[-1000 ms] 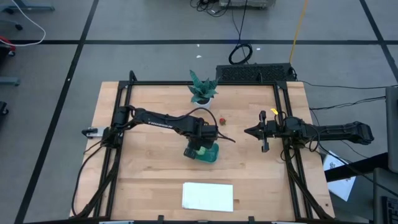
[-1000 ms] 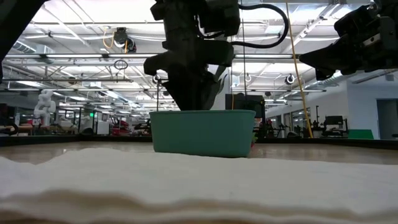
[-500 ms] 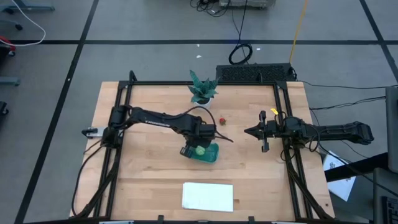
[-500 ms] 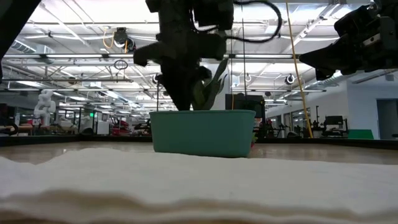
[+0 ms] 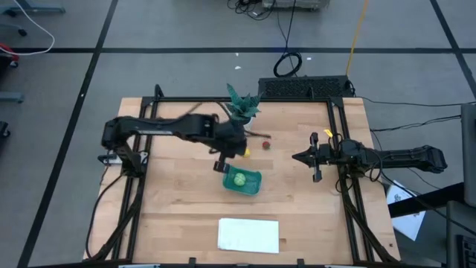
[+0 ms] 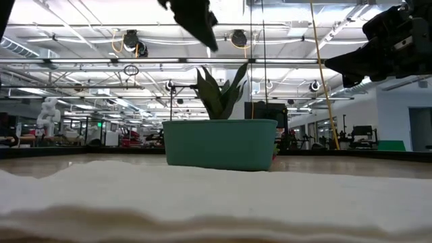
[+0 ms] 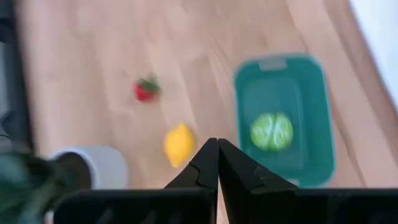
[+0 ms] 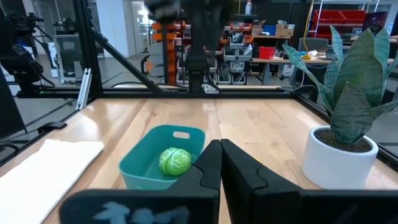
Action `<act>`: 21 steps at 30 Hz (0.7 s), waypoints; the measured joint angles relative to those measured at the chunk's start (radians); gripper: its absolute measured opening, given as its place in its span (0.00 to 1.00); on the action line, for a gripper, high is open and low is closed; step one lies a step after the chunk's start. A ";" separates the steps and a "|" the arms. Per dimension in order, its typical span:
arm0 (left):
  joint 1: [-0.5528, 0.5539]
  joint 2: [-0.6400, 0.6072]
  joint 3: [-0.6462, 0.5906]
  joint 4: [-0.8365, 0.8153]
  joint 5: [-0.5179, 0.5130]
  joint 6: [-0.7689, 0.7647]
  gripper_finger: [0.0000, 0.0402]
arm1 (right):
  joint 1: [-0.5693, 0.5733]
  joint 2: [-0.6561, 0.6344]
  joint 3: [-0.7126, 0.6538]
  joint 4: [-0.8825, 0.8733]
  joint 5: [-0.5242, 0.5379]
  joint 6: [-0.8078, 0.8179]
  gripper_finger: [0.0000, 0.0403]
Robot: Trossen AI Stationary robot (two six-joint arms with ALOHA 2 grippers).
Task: Pick and placing Produce into tupperware
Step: Put the red strawberry into the green bin
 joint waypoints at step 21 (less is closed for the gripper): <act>0.015 -0.313 0.000 0.063 -0.006 -0.192 0.00 | 0.000 0.001 0.000 0.000 0.000 0.000 0.00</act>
